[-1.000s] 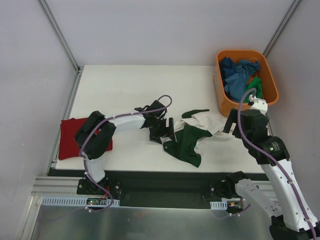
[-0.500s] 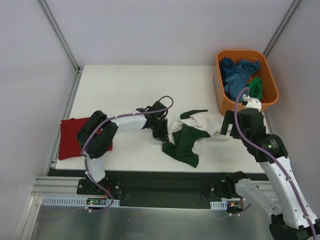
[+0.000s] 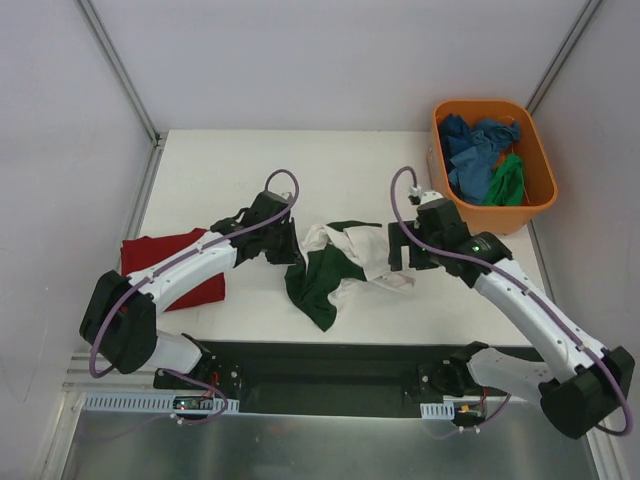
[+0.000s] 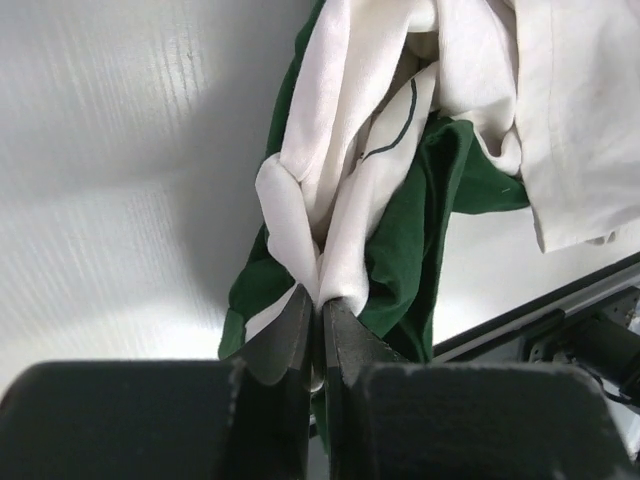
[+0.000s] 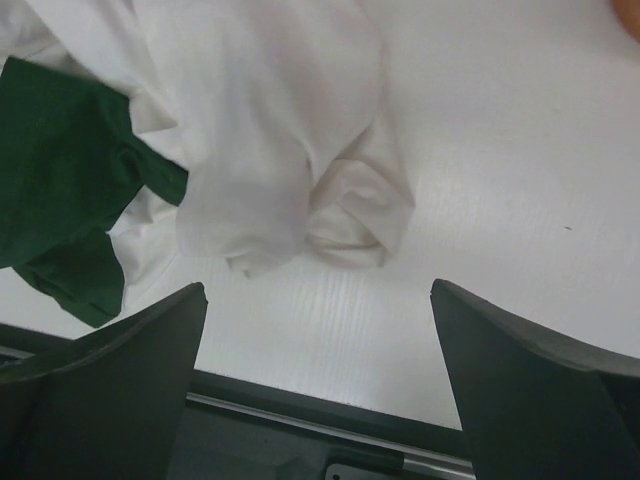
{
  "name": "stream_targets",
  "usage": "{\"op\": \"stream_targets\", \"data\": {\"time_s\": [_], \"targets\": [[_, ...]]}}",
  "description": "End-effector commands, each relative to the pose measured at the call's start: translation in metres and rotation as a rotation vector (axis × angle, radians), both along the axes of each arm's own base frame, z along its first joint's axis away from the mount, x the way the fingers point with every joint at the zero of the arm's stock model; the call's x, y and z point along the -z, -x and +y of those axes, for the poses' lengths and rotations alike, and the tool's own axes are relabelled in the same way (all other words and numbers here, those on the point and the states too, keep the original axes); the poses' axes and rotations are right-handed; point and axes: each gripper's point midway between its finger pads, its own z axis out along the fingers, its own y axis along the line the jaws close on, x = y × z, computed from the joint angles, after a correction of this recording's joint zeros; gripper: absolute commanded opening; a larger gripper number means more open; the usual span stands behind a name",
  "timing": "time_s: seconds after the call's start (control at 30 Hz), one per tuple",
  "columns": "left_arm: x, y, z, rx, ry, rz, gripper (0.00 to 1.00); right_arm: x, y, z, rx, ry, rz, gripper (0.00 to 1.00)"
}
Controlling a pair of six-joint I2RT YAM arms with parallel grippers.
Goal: Fold and stack the t-shirts
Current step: Flatten the tshirt out
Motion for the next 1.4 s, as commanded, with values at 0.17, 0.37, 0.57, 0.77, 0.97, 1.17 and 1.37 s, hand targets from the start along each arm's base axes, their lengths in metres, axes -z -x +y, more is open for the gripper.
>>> {"op": "stream_targets", "data": {"time_s": [0.17,0.37,0.57,0.77,0.97,1.17,1.37], "targets": [[-0.024,0.001,0.021,0.018,-0.069,-0.115,0.00,0.012,-0.042,0.078,-0.140,0.074,0.013,0.84],[-0.029,0.001,0.027,0.010,-0.089,-0.142,0.00,0.040,-0.060,0.086,-0.132,0.170,0.050,0.82],[-0.030,-0.004,0.032,-0.014,-0.117,-0.153,0.00,0.069,-0.064,0.097,-0.095,0.166,0.127,0.40],[-0.051,-0.020,0.042,-0.074,-0.162,-0.224,0.00,0.039,-0.071,0.085,-0.049,0.170,0.036,0.01],[-0.122,-0.034,0.064,-0.184,-0.158,-0.416,0.00,-0.059,-0.065,0.059,-0.036,0.114,-0.188,0.01],[-0.250,-0.020,0.094,-0.261,-0.035,-0.736,0.00,-0.177,-0.034,0.041,-0.109,-0.047,-0.437,0.01],[-0.365,0.040,0.124,-0.250,0.179,-1.010,0.00,-0.272,0.023,0.038,-0.260,-0.313,-0.634,0.01]]}}
